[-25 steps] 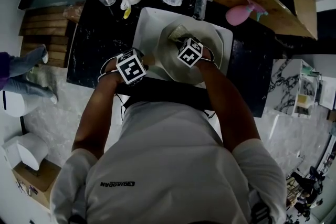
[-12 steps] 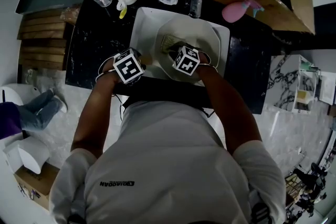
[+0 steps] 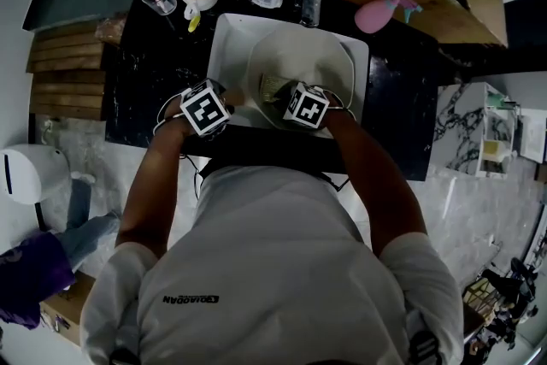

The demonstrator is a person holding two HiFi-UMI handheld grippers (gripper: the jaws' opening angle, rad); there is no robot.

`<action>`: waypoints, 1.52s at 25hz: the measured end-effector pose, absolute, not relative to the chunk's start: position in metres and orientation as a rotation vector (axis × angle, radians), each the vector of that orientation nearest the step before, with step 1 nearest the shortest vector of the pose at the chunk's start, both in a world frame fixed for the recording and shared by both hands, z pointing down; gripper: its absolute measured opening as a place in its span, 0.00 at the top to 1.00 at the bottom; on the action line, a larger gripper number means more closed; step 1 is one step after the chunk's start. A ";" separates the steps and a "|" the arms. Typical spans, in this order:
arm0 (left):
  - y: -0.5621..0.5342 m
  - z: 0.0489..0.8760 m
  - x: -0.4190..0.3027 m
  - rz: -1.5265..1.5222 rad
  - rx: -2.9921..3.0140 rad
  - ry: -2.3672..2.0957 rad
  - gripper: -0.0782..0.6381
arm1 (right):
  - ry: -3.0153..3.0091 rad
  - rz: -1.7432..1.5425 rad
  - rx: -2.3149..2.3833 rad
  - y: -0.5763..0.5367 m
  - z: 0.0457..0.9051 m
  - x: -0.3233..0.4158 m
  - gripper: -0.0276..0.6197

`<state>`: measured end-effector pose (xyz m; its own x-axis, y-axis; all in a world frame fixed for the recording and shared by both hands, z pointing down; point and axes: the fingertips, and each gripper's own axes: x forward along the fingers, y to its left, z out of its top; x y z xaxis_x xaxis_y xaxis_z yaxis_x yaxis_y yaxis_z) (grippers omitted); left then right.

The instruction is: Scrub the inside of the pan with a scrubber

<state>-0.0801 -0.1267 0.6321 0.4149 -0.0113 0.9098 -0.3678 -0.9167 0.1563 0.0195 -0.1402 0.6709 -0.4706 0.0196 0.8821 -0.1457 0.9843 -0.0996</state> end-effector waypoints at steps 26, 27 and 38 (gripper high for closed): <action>-0.127 0.632 -0.079 1.501 2.349 -0.334 0.63 | -2.050 0.035 0.290 -0.191 0.632 0.058 0.84; -0.127 0.632 -0.080 1.500 2.350 -0.337 0.63 | -2.034 0.013 0.326 -0.200 0.632 0.064 0.84; -0.123 0.627 -0.078 1.491 2.334 -0.318 0.63 | -1.775 -0.328 0.355 -0.255 0.662 0.090 0.84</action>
<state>-0.0776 -0.1226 0.6274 0.4203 0.0000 0.9074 -0.3705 -0.9128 0.1716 0.0899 -0.2545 0.6617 -0.2186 -0.4074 0.8867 -0.0640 0.9127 0.4036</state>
